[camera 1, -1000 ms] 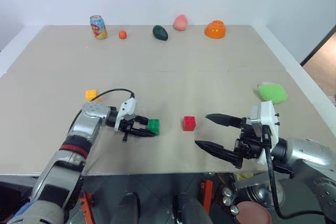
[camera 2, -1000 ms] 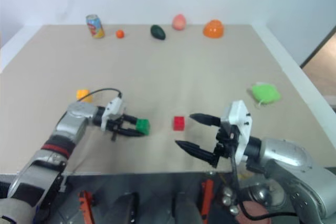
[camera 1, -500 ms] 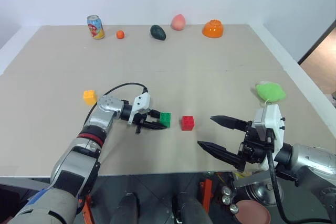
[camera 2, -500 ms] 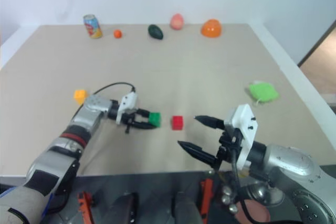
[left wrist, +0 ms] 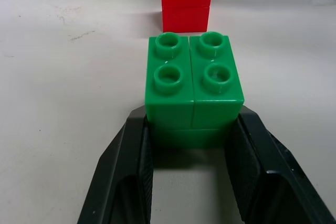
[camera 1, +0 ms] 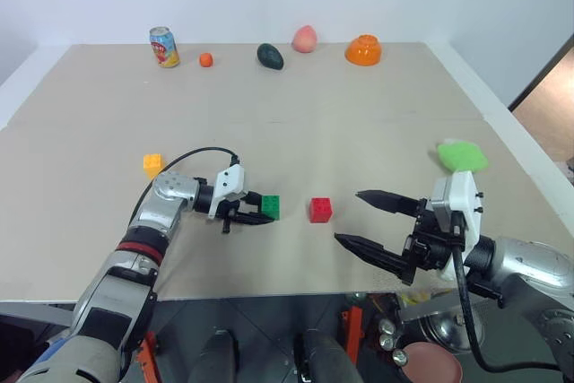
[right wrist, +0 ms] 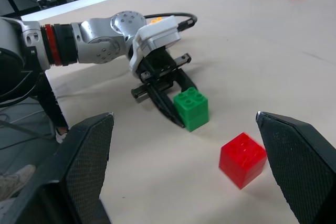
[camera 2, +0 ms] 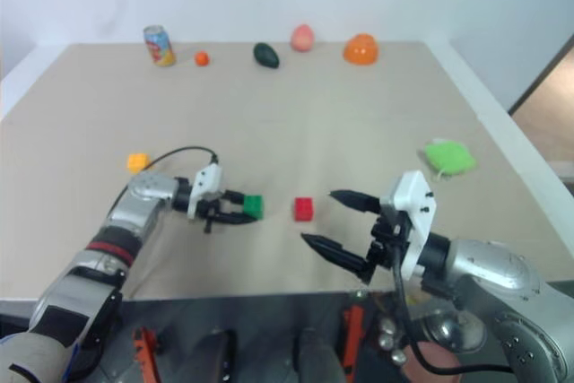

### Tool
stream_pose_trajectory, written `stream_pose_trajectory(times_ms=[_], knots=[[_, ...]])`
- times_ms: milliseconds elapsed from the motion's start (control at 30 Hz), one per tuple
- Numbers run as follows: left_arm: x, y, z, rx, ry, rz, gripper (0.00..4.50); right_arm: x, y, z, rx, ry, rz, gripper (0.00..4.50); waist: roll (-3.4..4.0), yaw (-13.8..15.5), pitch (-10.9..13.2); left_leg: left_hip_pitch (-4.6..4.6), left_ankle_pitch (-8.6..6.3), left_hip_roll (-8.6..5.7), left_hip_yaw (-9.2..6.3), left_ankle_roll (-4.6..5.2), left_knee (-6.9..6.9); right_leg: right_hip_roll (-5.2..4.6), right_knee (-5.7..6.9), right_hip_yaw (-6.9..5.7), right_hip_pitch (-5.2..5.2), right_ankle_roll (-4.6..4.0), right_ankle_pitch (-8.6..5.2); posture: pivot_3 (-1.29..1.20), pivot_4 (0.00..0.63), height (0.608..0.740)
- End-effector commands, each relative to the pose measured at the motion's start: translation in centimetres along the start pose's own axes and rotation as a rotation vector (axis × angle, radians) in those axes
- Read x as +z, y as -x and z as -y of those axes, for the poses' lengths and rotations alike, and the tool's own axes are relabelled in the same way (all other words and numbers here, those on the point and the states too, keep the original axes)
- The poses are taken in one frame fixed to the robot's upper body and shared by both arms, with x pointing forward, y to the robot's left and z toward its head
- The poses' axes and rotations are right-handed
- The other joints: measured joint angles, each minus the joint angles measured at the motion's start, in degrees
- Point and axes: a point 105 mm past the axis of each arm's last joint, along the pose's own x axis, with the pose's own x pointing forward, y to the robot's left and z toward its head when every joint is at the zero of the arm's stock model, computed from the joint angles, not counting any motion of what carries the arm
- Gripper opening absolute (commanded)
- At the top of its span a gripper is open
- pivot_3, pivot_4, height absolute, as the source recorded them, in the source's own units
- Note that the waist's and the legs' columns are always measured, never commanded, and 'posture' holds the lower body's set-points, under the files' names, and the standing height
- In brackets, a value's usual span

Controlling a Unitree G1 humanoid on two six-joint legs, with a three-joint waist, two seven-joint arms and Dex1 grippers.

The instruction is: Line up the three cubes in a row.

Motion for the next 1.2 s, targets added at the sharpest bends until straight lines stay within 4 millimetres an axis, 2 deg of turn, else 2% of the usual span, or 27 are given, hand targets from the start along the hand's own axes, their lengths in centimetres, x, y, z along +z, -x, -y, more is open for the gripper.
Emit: stream_pose_trajectory(times_ms=[33,267,333,533,567,800,933,1000,1067,1200], knots=[[0.1,-0.5,0.3,-0.014,0.000,0.004,1.32,0.5,0.0,-0.1,0.004,0.031,0.015,4.50,0.00,0.06,0.00,0.00,0.00,-0.01,0.00,0.00,0.00,0.00,0.00,0.00,0.00,0.00,0.00,0.00,0.150,0.738],[-0.4,-1.1,0.7,-0.029,-0.006,-0.014,1.32,0.4,0.0,0.1,-0.002,0.034,0.007,4.50,0.00,0.15,-0.01,0.00,0.00,-0.02,0.00,0.00,0.09,-0.02,0.00,0.00,0.05,0.02,0.01,0.00,0.150,0.738],[-0.6,-1.0,0.8,-0.036,0.006,-0.024,2.35,0.4,0.0,0.2,-0.002,0.035,0.009,4.50,0.01,0.15,-0.01,0.00,0.00,-0.03,0.00,0.00,0.10,-0.03,0.00,0.00,0.05,0.03,0.02,0.00,0.150,0.738],[-0.7,-0.6,0.7,-0.031,-0.012,-0.045,4.35,0.6,-0.3,0.3,0.010,0.038,0.015,4.50,0.08,0.28,-0.06,0.00,0.06,-0.04,-0.01,0.09,0.32,-0.03,0.00,0.00,0.15,0.08,0.15,0.00,0.150,0.738],[-0.8,-0.5,0.6,-0.024,-0.024,-0.052,4.47,0.6,-0.4,0.4,0.012,0.039,0.015,4.50,0.08,0.26,-0.06,-0.02,0.09,-0.03,0.01,0.15,0.38,-0.03,0.00,0.01,0.15,0.04,0.22,0.00,0.150,0.738],[-1.4,2.3,-0.2,0.053,-0.024,-0.094,4.47,1.0,-0.9,0.6,0.051,0.047,0.024,4.50,0.07,-0.18,-0.06,0.03,0.24,0.06,0.13,0.39,0.47,0.04,0.00,0.14,0.09,-0.33,0.40,0.00,0.150,0.738],[-1.6,5.7,-0.9,0.128,-0.018,-0.140,4.47,1.3,-1.5,1.0,0.101,0.062,0.027,4.50,0.07,-1.17,-0.06,0.08,0.26,0.39,0.12,0.42,0.46,0.41,0.00,0.16,0.03,-0.55,0.54,0.00,0.150,0.738],[-1.4,6.7,-1.0,0.147,-0.012,-0.143,4.47,1.4,-1.8,1.1,0.118,0.069,0.025,4.50,0.08,-1.31,-0.06,0.16,0.26,0.69,0.16,0.42,0.42,0.73,0.00,0.23,0.00,-0.75,0.63,0.00,0.150,0.738],[-1.1,8.0,-0.7,0.151,0.007,-0.142,4.47,1.4,-2.1,1.3,0.141,0.078,0.022,4.50,0.10,-1.21,-0.06,0.20,0.26,0.83,0.16,0.42,0.34,0.87,0.01,0.20,-0.01,-0.86,0.60,0.00,0.150,0.738],[-0.3,10.9,1.2,0.125,0.061,-0.145,4.47,1.7,-2.8,2.0,0.192,0.100,0.021,4.50,0.10,-1.30,-0.06,0.03,0.26,0.90,0.26,0.41,0.27,0.90,0.01,0.26,-0.19,-0.86,0.59,0.00,0.150,0.738]])
